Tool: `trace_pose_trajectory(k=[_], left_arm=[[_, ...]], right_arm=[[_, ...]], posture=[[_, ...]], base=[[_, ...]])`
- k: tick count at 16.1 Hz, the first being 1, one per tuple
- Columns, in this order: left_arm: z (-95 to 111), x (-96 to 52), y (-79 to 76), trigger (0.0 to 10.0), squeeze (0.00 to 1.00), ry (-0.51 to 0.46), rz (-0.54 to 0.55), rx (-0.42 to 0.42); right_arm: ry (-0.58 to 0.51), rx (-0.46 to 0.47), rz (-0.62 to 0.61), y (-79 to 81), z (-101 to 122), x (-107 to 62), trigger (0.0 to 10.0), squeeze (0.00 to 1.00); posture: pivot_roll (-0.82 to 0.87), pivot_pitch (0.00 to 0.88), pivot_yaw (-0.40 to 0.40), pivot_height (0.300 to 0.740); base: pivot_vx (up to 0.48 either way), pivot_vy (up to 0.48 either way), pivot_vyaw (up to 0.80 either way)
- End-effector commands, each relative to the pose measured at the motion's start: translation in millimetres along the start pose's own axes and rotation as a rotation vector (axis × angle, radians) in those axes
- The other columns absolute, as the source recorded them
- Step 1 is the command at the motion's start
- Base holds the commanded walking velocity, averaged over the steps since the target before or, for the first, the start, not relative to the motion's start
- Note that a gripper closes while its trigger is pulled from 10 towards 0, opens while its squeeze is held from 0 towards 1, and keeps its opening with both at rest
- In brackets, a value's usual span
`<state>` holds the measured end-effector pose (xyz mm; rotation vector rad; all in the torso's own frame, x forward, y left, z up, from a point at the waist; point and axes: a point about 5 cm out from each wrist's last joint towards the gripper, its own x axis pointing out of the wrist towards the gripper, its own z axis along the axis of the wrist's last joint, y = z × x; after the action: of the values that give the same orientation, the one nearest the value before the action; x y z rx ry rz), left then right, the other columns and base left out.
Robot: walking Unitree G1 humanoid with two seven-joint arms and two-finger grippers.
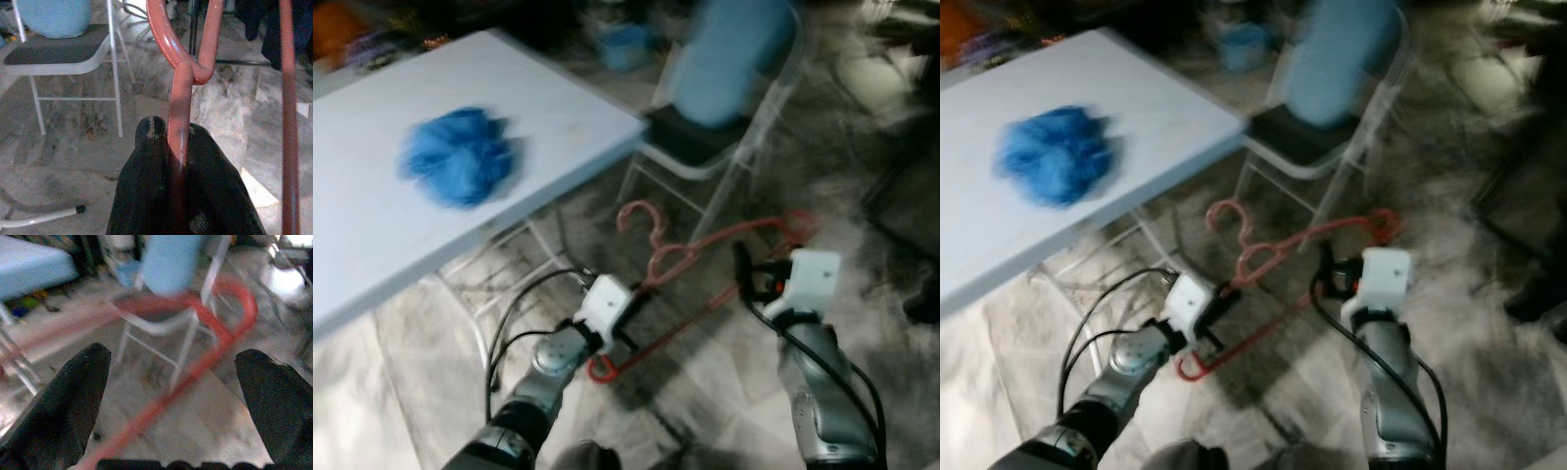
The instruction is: Hang hanger
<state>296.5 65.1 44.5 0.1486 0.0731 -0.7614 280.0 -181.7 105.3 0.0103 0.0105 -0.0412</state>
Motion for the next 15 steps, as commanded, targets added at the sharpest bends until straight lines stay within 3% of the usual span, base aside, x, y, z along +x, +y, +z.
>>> trace_pose_trajectory(k=[1,4,10,13,15], left_arm=[[4,5.3,-6.7,10.0,0.00,-0.015,-0.023,0.005],[4,5.8,-7.1,10.0,0.00,-0.015,-0.023,0.008],[3,6.0,-2.1,10.0,0.00,0.015,0.013,0.008],[-1,6.2,3.3,10.0,0.00,0.051,0.095,-0.055],[-3,4.6,3.6,10.0,0.00,0.058,0.082,-0.054]], right_arm=[[0.006,-0.010,-0.024,-7.2,0,-1.0,10.0,0.00],[0.007,-0.011,-0.023,-7.6,1,0.1,10.0,0.00],[0.010,-0.017,-0.016,-6.6,1,0.8,10.0,0.00],[0.028,-0.013,-0.011,-3.7,-3,-2.7,10.0,0.00],[0.033,-0.013,-0.012,-4.1,-4,-3.0,10.0,0.00]], posture=[[-0.27,0.150,0.101,0.740],[-0.27,0.147,0.099,0.740],[-0.27,0.134,0.096,0.740],[-0.28,0.130,0.095,0.740],[-0.28,0.135,0.092,0.740]], base=[[0.255,0.000,-0.80],[0.246,0.000,-0.80],[0.000,0.000,-0.80],[0.000,0.000,0.00],[0.000,0.000,-0.63]])
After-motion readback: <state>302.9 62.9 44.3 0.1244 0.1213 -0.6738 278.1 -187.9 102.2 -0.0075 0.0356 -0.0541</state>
